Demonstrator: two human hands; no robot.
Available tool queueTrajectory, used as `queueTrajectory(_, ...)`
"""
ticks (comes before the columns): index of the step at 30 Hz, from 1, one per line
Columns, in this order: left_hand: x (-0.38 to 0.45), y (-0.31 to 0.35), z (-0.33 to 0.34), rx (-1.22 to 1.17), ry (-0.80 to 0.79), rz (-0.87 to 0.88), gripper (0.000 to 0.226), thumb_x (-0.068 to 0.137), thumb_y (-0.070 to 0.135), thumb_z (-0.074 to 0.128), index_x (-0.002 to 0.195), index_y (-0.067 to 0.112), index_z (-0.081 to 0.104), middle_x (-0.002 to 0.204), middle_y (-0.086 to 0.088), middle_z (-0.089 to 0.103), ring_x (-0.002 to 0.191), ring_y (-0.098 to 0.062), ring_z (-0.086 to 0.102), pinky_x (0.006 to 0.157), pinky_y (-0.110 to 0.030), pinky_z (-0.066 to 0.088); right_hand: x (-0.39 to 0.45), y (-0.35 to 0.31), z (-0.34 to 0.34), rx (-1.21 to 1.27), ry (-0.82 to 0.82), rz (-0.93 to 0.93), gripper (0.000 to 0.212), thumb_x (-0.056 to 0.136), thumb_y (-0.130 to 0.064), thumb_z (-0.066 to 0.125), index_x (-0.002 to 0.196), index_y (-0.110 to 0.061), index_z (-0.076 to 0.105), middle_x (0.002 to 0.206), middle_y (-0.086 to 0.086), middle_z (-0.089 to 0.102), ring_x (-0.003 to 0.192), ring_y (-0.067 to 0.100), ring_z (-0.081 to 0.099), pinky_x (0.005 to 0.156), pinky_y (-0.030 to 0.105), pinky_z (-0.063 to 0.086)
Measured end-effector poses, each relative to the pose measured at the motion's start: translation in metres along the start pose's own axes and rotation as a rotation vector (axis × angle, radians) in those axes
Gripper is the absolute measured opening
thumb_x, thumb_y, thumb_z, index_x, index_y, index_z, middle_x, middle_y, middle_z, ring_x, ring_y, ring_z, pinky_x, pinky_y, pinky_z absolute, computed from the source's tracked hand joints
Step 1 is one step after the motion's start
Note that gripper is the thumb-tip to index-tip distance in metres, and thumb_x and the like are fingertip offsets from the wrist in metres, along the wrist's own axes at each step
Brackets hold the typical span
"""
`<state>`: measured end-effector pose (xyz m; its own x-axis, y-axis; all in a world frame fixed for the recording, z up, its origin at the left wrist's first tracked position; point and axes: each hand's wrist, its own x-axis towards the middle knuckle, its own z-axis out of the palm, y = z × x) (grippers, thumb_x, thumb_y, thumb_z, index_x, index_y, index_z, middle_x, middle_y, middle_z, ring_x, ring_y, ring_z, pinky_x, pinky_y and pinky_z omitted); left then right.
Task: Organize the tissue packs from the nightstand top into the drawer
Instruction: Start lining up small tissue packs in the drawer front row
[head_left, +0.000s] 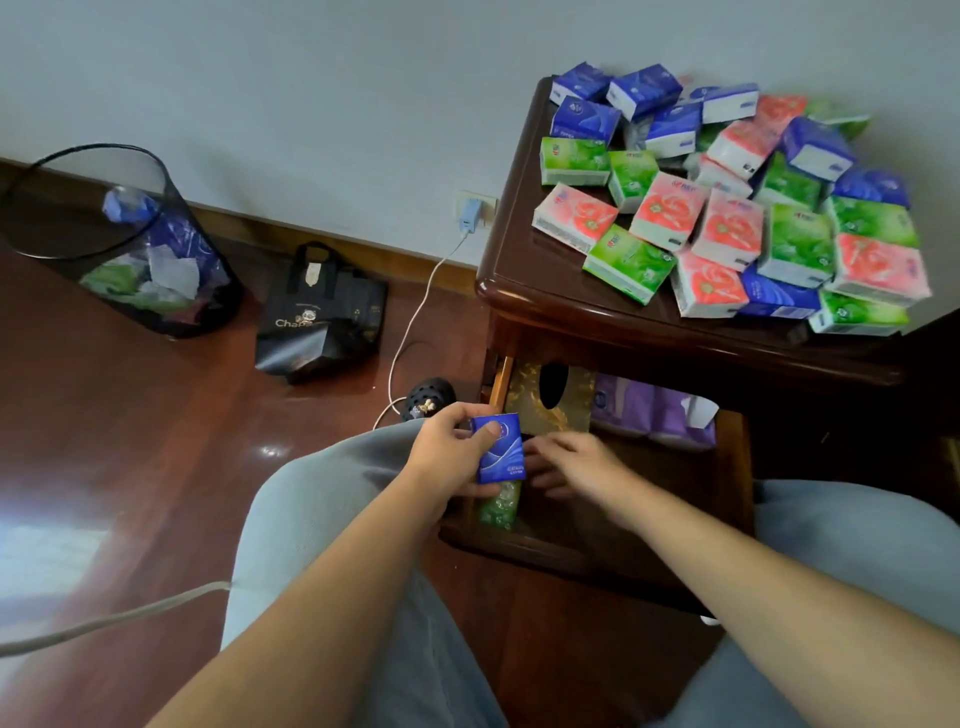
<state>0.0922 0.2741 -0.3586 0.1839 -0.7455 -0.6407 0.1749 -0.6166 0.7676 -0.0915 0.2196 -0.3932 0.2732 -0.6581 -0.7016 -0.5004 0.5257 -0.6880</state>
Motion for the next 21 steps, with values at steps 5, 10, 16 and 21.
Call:
queueTrajectory(5,-0.003,-0.002,0.008,0.013,-0.129,-0.026,0.023,0.106,0.027,0.058,0.128,0.024,0.064,0.112,-0.01,0.071,0.084,-0.02,0.078,0.066,-0.046,0.066,-0.032,-0.017,-0.015,0.241,-0.156,-0.126,0.036,0.094,-0.03,0.076,0.129,-0.03,0.067,0.114,0.003,0.078,0.1,0.024,0.077,0.078,0.041,0.064)
queueTrajectory(10,0.003,-0.008,0.012,0.129,-0.04,-0.035,0.046,0.102,0.021,0.064,0.144,0.022,0.047,0.111,-0.004,0.07,0.094,-0.021,0.075,0.063,-0.039,0.064,-0.031,-0.003,-0.017,0.179,-0.045,-0.108,0.04,0.091,-0.015,0.08,0.127,-0.025,0.068,0.121,0.01,0.071,0.102,0.025,0.076,0.08,0.042,0.065)
queueTrajectory(16,0.015,-0.021,0.002,0.422,-0.006,-0.115,0.047,0.096,0.01,0.057,0.143,0.015,0.053,0.117,-0.008,0.07,0.104,-0.026,0.07,0.094,-0.046,0.059,-0.015,0.037,-0.016,-0.163,0.092,0.032,0.037,0.096,-0.007,0.071,0.13,-0.022,0.064,0.123,0.003,0.065,0.111,0.022,0.066,0.084,0.043,0.064)
queueTrajectory(21,0.017,-0.028,0.004,0.5,-0.101,-0.167,0.06,0.099,0.008,0.05,0.157,0.023,0.037,0.135,-0.012,0.061,0.107,-0.028,0.068,0.09,-0.042,0.061,0.006,0.06,0.003,-0.304,0.113,0.062,0.039,0.096,0.0,0.068,0.132,-0.016,0.064,0.126,0.005,0.065,0.113,0.019,0.062,0.097,0.036,0.058)
